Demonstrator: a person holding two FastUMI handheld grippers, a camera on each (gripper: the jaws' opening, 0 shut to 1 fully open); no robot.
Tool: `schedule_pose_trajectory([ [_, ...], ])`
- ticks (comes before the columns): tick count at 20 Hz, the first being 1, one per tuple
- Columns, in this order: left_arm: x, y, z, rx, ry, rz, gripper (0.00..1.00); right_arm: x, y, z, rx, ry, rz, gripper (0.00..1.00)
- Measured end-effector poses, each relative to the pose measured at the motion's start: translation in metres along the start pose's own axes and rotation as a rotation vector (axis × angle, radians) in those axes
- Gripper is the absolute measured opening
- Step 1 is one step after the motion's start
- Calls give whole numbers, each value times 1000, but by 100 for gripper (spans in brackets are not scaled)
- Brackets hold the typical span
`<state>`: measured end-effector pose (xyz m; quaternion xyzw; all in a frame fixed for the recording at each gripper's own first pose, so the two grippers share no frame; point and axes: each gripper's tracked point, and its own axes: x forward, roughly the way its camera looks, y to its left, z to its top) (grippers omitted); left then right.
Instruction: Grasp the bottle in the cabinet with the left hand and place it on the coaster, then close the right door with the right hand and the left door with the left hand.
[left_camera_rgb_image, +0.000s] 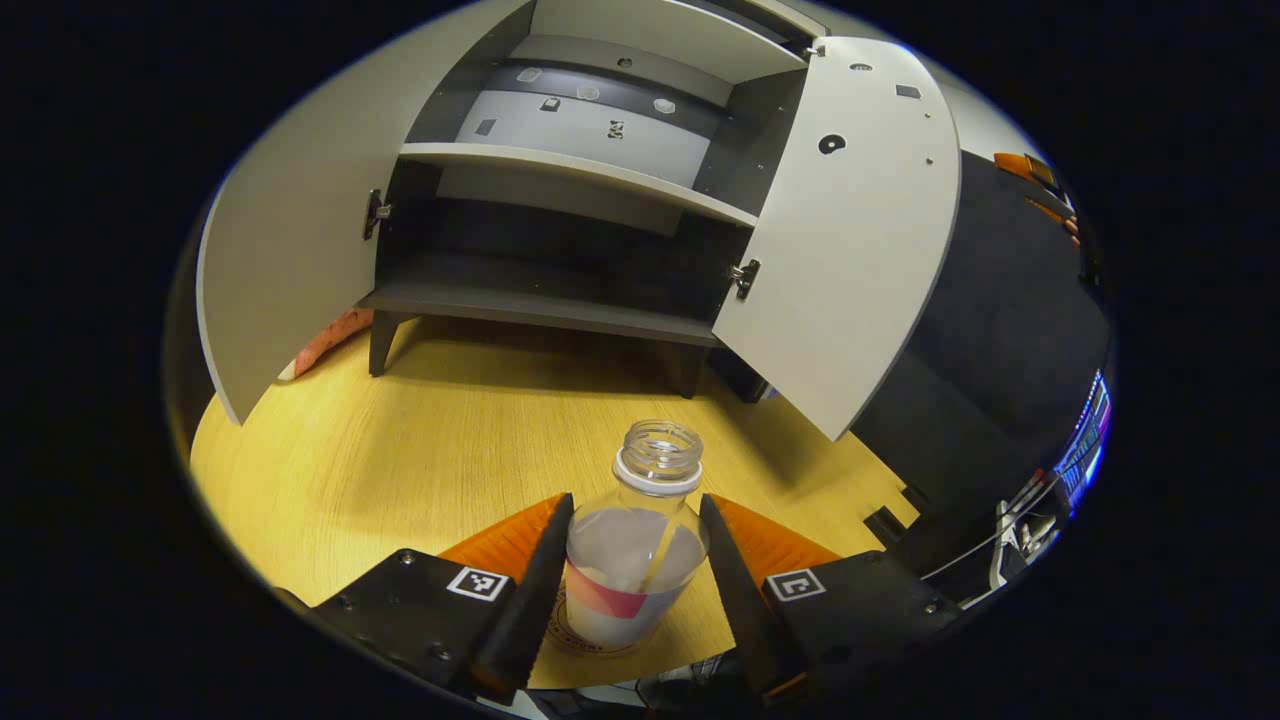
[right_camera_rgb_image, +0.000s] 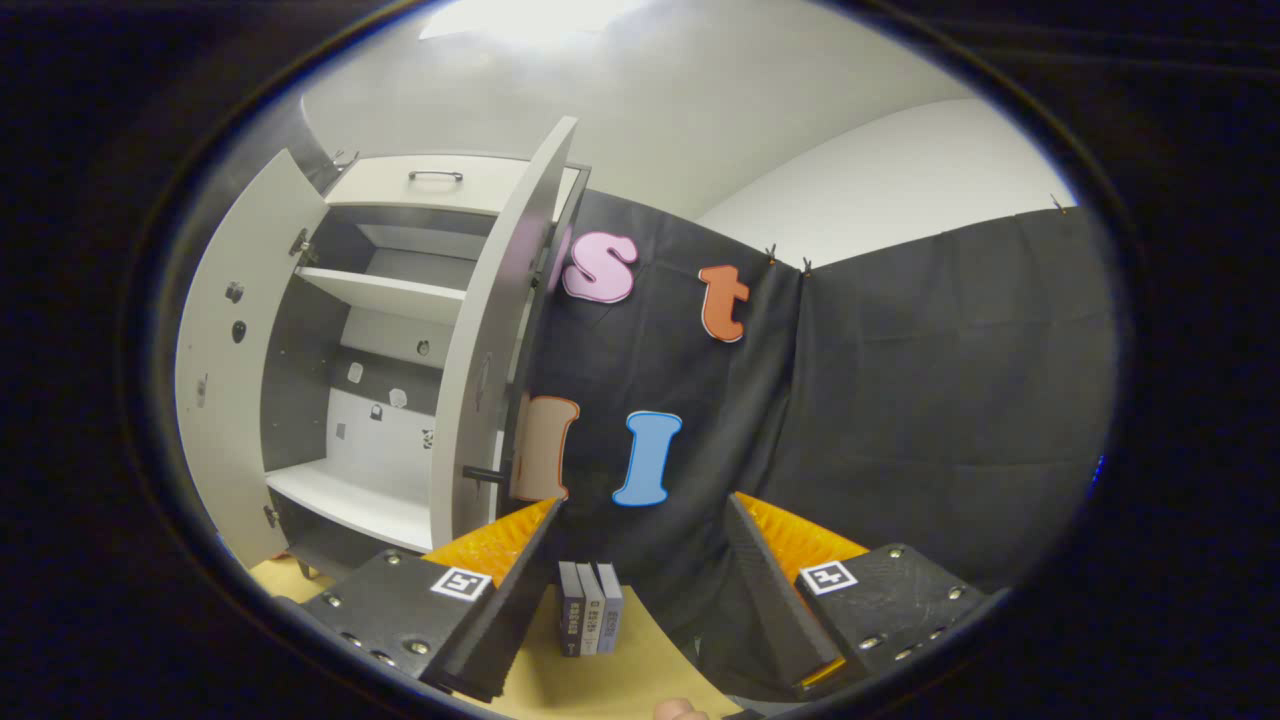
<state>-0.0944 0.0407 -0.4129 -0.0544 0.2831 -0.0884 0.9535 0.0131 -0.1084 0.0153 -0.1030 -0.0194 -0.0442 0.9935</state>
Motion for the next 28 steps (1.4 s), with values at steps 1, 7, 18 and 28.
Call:
schedule_pose_trajectory([
  [1, -2, 1, 1, -1, -17, 3, 79, -1, 0, 0, -2, 0, 1, 96],
  [7, -4, 0, 0, -7, -19, 13, 80, 1, 4, -1, -2, 3, 11, 96],
  [18, -11, -6, -8, 32, 24, 8, 81, -1, 12, -6, -9, 8, 32, 94],
  [28, -17, -10, -17, 49, 69, 26, 83, -1, 17, -10, -7, 13, 46, 96],
])
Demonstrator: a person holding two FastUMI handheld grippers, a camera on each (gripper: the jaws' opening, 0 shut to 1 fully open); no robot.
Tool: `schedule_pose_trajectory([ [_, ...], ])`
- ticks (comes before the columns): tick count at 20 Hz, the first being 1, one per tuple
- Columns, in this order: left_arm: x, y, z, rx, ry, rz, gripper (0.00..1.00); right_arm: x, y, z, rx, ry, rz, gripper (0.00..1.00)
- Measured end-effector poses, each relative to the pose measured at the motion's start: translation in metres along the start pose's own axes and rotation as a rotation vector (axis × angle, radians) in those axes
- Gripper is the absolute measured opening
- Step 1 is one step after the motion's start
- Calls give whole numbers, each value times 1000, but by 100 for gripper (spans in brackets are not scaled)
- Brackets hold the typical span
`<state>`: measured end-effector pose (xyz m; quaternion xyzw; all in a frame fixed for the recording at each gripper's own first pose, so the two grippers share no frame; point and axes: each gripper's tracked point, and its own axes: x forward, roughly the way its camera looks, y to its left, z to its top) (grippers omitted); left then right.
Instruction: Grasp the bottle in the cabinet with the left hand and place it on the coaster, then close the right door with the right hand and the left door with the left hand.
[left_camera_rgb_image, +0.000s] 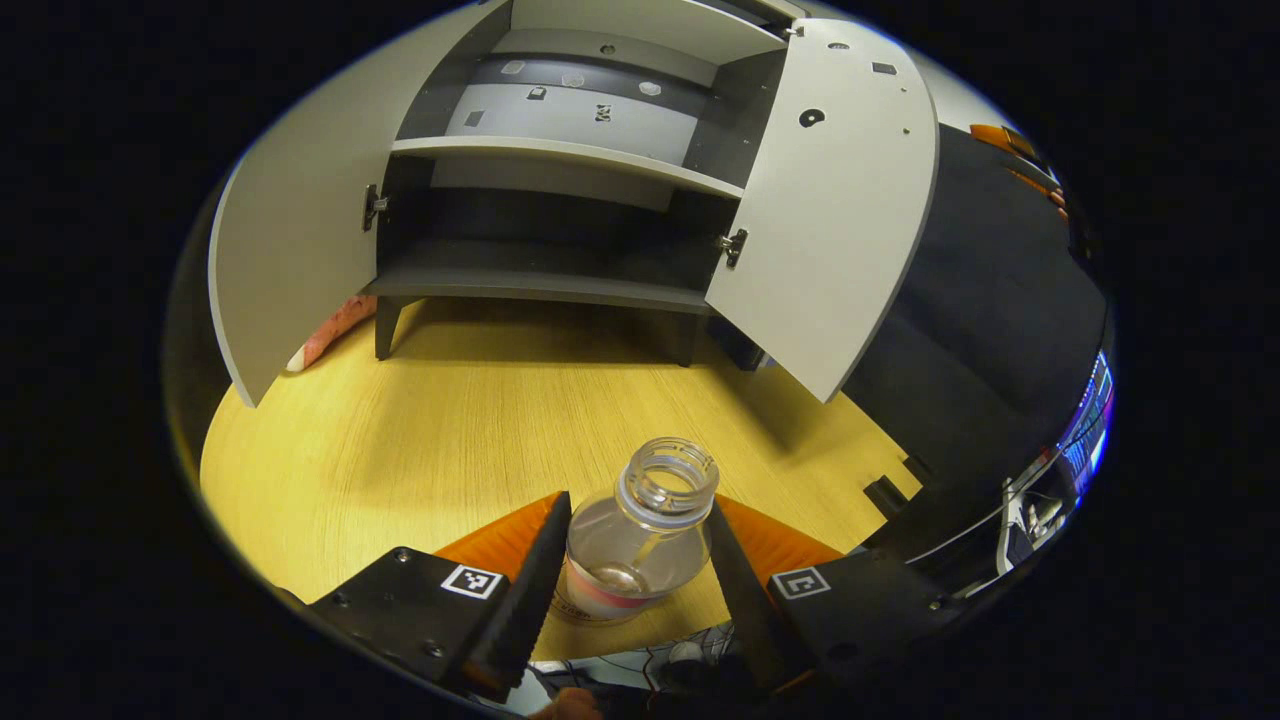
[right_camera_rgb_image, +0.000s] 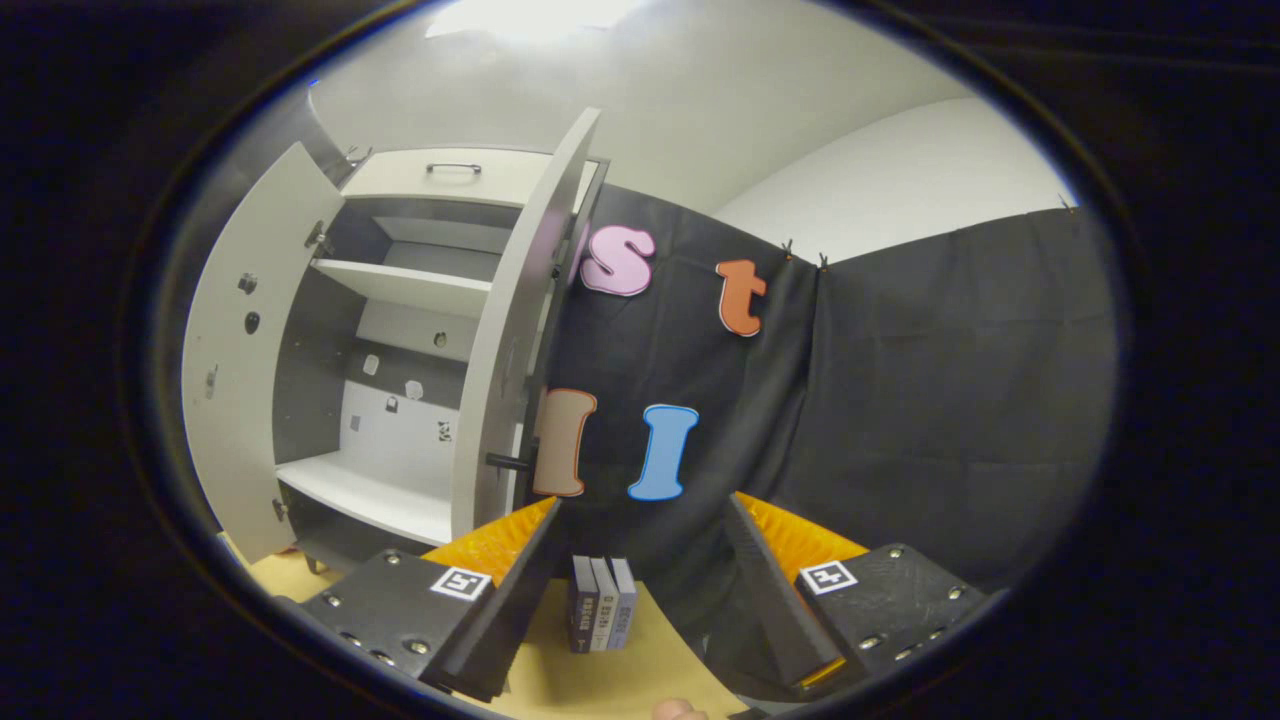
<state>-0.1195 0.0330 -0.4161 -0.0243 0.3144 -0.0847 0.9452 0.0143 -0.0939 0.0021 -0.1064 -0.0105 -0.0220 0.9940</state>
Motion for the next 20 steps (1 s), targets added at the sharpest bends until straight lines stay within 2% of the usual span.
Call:
schedule_pose_trajectory([
  [3, -2, 1, -1, 3, 12, 5, 83, 0, 2, -1, 2, 3, 6, 94],
  [4, -1, 0, -1, 4, 19, 4, 83, 0, 3, -2, 2, 5, 7, 96],
  [7, -3, -3, -1, 11, 33, -3, 83, -1, 2, -2, -3, 4, 8, 96],
  [8, -6, -3, 0, 14, 31, -5, 87, -1, 2, -1, -3, 3, 8, 100],
  [9, -8, -4, 2, 19, 25, -8, 83, 0, 2, -2, -2, 3, 8, 96],
  [10, -10, -5, 4, 23, 18, -10, 82, 0, 2, -2, 0, 3, 8, 100],
  [11, -13, -6, 5, 25, 14, -12, 87, 0, 3, -2, 3, 3, 8, 97],
  [12, -15, -7, 8, 27, 12, -11, 81, 0, 3, -3, 5, 3, 9, 98],
  [14, -19, -11, 19, 25, -7, -16, 80, 0, 4, -2, 7, 4, 11, 99],
  [16, -22, -15, 31, 17, -31, -22, 80, 0, 5, -4, 6, 5, 14, 94],
  [20, -37, -29, 67, -4, -91, -51, 80, 2, 8, -6, 8, 9, 20, 96],
])
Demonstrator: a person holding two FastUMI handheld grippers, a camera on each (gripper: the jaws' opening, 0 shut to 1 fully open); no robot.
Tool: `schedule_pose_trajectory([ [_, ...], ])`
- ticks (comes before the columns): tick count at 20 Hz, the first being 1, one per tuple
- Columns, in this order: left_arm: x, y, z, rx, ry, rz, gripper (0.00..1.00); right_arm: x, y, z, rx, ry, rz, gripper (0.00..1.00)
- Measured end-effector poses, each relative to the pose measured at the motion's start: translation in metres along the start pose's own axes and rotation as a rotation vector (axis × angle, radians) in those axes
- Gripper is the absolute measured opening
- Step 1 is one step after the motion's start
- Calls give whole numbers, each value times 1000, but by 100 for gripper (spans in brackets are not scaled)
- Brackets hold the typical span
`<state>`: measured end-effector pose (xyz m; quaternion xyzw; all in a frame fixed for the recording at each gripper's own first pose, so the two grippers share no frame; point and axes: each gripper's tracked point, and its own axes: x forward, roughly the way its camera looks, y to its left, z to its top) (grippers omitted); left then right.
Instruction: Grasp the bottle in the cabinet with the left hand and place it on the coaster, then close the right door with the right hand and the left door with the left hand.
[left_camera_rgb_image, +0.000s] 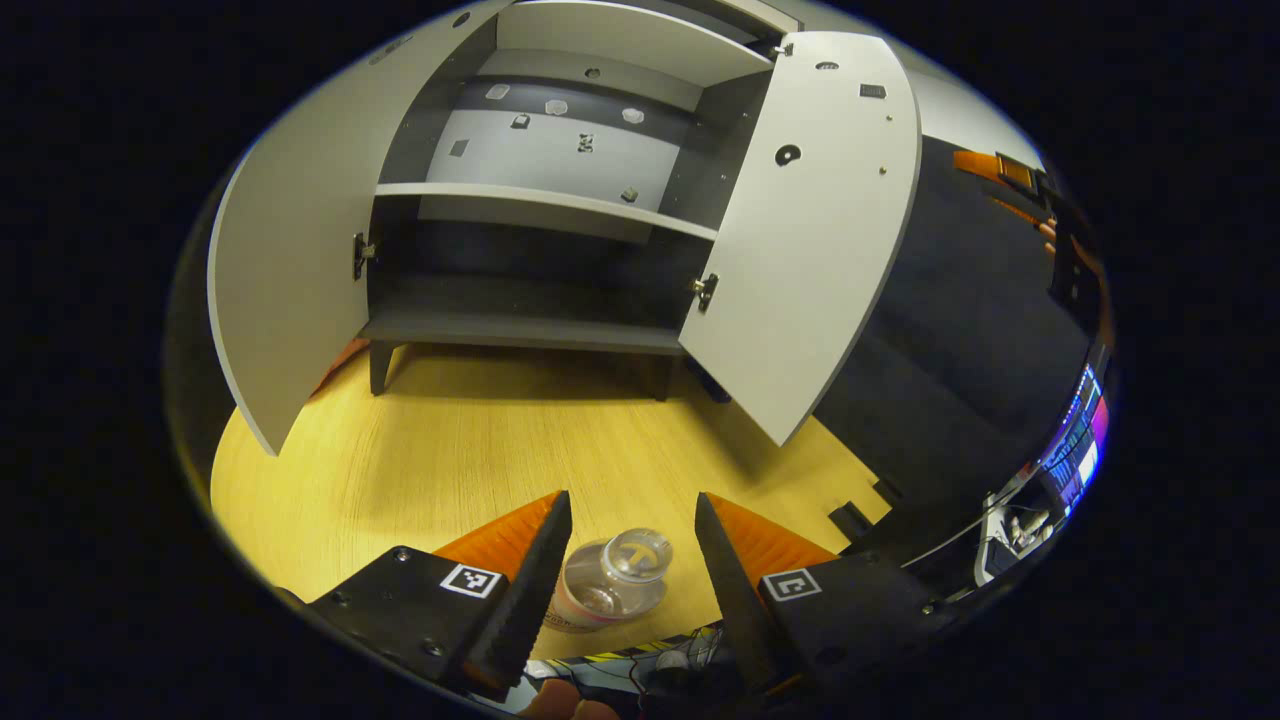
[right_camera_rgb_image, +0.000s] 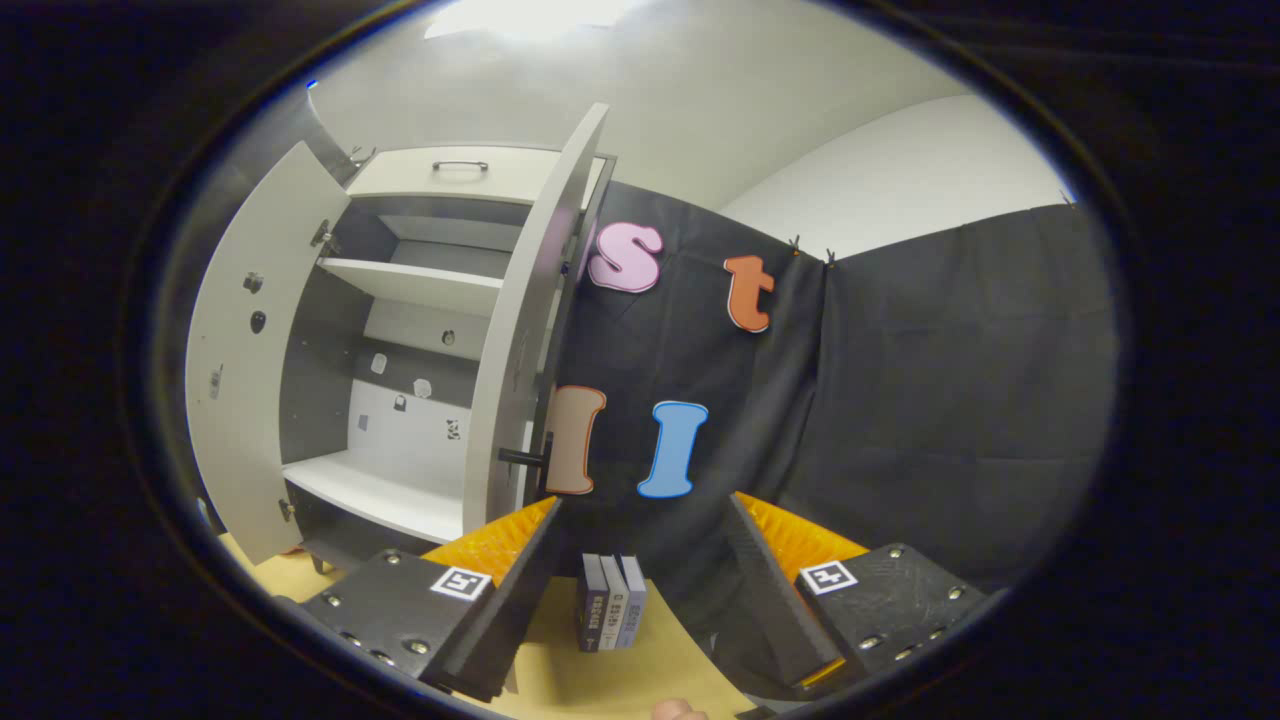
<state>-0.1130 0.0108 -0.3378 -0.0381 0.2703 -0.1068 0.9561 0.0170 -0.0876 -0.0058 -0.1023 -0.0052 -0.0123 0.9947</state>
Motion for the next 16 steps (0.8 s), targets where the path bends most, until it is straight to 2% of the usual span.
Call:
schedule_pose_trajectory([
  [4, -16, -7, 60, 18, -119, 19, 80, 3, 2, -2, 5, 3, 2, 96],
  [7, -26, -4, 108, 16, -208, 65, 80, 6, 4, -3, 14, 5, 4, 94],
  [10, -37, 3, 152, 38, -283, 128, 80, 10, 9, -6, 21, 8, 14, 96],
  [11, -42, 5, 166, 44, -307, 145, 80, 12, 11, -7, 22, 10, 19, 94],
  [12, -46, 6, 181, 48, -334, 164, 80, 14, 14, -7, 24, 10, 24, 96],
  [14, -53, 9, 199, 48, -360, 198, 87, 20, 23, -8, 33, 14, 41, 96],
  [15, -61, 10, 206, 51, -368, 213, 97, 22, 28, -8, 37, 15, 52, 96],
  [16, -66, 13, 212, 59, -379, 234, 96, 24, 32, -9, 39, 14, 59, 96],
])
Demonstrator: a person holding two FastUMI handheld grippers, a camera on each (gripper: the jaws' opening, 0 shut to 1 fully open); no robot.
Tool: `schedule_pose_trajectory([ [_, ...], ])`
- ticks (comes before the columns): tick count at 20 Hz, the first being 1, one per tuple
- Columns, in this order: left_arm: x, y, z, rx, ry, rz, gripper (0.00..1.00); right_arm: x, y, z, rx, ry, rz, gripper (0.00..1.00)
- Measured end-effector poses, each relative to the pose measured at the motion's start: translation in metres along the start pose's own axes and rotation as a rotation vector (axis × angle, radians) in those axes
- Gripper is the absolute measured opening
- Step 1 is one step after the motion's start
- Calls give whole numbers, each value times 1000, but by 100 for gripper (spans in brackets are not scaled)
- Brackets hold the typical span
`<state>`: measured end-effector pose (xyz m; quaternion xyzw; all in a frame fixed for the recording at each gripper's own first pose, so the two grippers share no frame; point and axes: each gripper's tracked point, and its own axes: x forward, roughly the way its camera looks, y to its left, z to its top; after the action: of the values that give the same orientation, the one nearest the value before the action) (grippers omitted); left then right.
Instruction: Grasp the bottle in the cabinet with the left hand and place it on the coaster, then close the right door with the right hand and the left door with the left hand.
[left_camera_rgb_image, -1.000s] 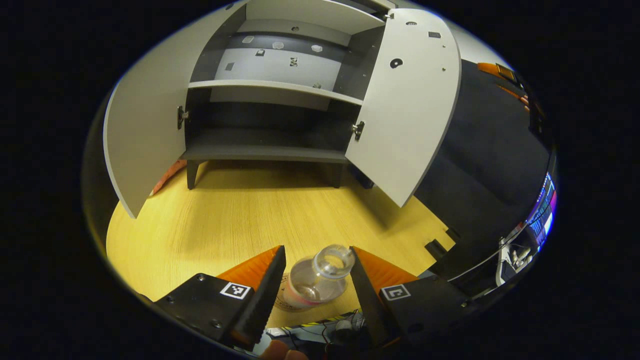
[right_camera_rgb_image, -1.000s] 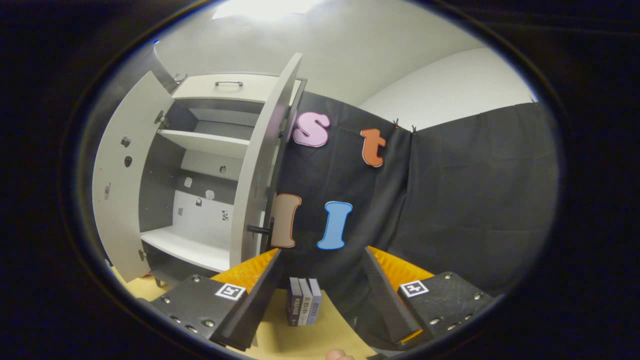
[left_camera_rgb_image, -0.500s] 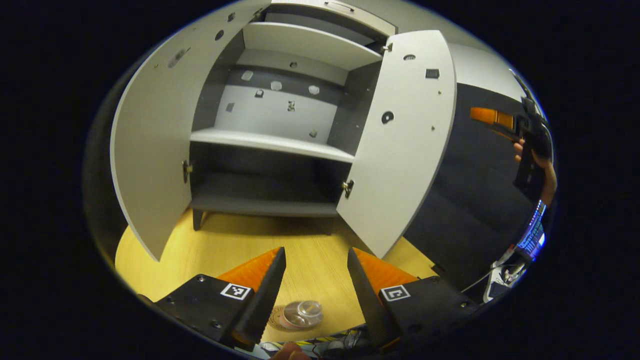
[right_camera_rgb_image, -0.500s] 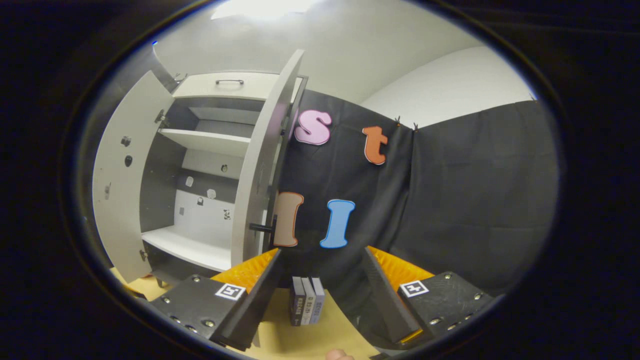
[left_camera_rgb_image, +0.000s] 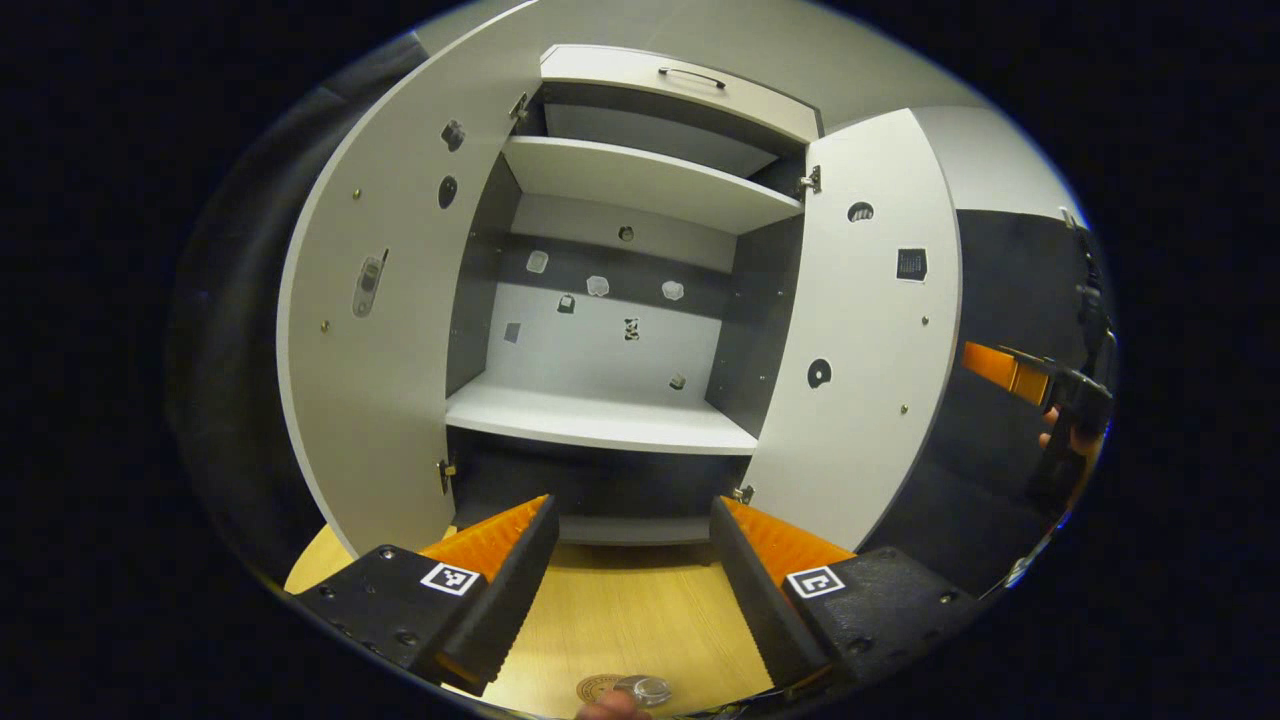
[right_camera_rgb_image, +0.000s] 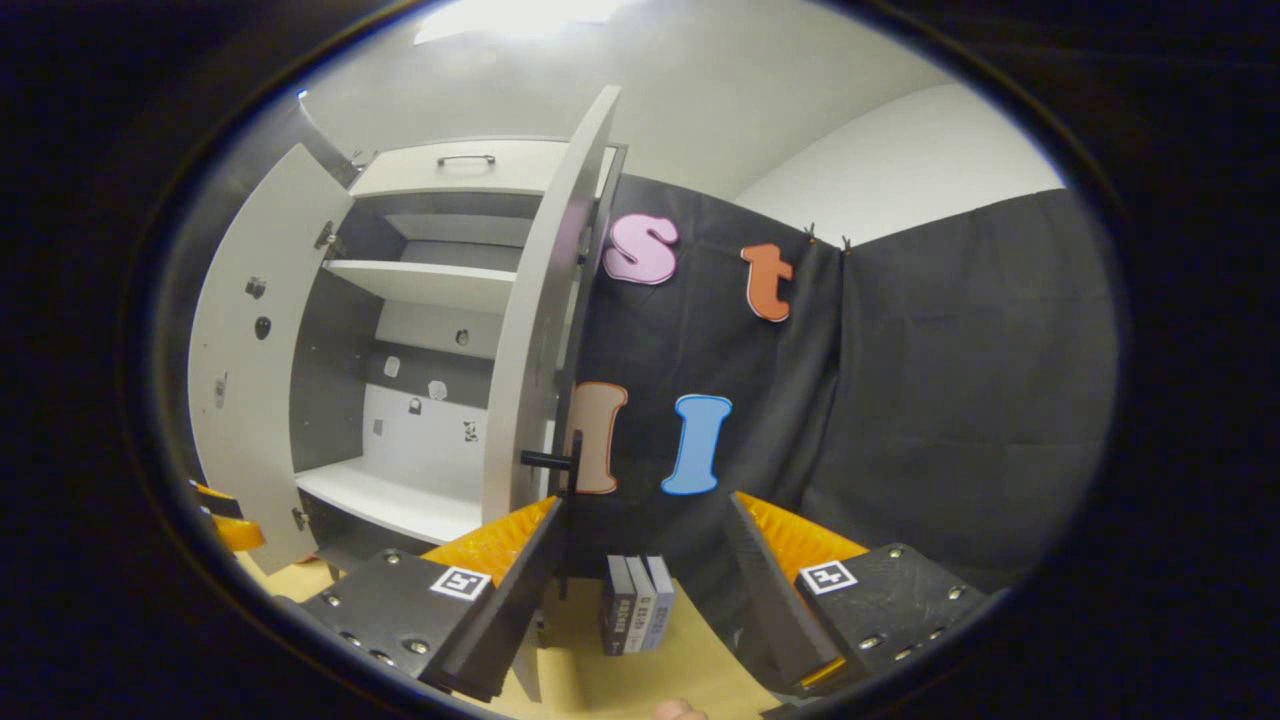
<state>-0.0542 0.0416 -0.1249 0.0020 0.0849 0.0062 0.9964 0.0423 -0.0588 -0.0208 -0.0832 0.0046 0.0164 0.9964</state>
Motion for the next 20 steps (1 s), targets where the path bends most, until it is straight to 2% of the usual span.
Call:
schedule_pose_trajectory([
  [1, -1, 3, 7, 8, -13, 18, 95, 2, 4, -1, 0, 2, 7, 94],
  [2, -3, 6, 14, 15, -31, 29, 95, 5, 7, -2, 0, 6, 17, 97],
  [7, -10, 22, 30, 37, -67, 70, 95, 10, 13, -4, 12, 14, 34, 94],
  [11, -10, 29, 37, 31, -86, 84, 95, 9, 25, -1, 10, 7, 66, 98],
  [12, -11, 30, 39, 24, -89, 85, 95, 8, 30, -1, 15, 6, 75, 92],
  [14, -12, 35, 41, 15, -97, 95, 95, 6, 45, -1, 36, 8, 105, 95],
  [15, -12, 39, 42, 16, -101, 103, 95, 7, 54, 0, 44, 10, 123, 93],
  [16, -14, 44, 43, 19, -104, 110, 95, 8, 63, 1, 47, 9, 141, 95],
  [20, -19, 63, 46, 25, -117, 150, 95, 9, 92, 4, 52, 5, 190, 93],
])
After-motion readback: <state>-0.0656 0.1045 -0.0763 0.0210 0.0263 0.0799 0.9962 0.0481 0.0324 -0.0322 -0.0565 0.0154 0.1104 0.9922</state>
